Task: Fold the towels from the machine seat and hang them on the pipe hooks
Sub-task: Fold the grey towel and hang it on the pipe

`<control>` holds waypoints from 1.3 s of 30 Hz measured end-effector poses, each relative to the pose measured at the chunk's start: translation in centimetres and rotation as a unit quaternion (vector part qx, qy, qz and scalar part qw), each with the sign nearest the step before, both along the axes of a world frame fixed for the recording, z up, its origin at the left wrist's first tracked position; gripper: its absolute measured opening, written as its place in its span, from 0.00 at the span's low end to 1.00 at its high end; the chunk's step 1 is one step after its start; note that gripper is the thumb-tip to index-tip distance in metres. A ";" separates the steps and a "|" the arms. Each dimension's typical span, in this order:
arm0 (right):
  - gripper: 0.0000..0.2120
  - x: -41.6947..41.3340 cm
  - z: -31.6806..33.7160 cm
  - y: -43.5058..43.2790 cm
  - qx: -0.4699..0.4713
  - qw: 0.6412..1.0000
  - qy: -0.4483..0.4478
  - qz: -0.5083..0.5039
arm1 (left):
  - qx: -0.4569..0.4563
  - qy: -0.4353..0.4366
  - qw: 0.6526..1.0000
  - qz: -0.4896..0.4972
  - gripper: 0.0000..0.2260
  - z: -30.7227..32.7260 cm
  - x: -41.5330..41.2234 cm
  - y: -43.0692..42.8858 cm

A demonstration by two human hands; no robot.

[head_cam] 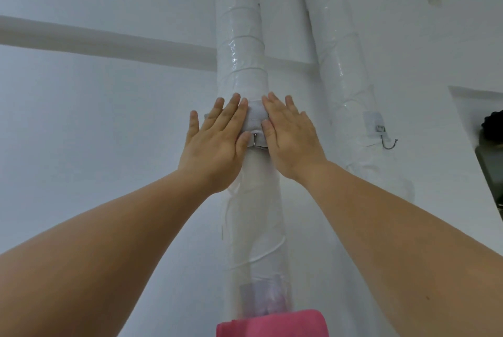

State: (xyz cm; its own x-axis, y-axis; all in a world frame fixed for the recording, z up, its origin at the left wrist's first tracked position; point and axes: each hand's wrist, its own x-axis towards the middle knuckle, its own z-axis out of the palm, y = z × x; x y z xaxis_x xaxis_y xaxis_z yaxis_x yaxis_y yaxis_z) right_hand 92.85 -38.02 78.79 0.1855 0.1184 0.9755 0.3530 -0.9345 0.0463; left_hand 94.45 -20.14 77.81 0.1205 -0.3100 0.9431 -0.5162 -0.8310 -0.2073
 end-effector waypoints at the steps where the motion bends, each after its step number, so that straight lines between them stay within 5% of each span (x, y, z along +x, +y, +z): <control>1: 0.25 0.3 -0.1 0.0 0.002 1.000 0.001 0.017 | 0.001 -0.002 1.000 -0.006 0.28 0.0 0.4 0.0; 15: 0.27 1.8 -1.5 0.2 0.021 0.997 -0.044 0.064 | -0.025 -0.015 0.997 -0.072 0.28 -0.7 2.3 -0.5; 26: 0.29 -1.8 -1.8 0.2 -0.002 0.991 0.079 -0.108 | 0.050 0.004 0.992 0.116 0.31 -0.3 -0.9 0.5; 39: 0.33 -12.3 -4.9 3.4 -0.014 0.973 0.151 -0.174 | 0.037 0.020 0.992 0.118 0.31 -3.8 -8.3 5.8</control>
State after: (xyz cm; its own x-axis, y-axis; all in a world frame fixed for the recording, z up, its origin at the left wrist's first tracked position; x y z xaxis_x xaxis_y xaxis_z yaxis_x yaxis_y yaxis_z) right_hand 80.52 -34.58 73.90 0.4965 0.0235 0.8677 0.0166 -0.9997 0.0175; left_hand 86.15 -14.33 73.98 0.2352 -0.3361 0.9120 -0.3191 -0.9130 -0.2542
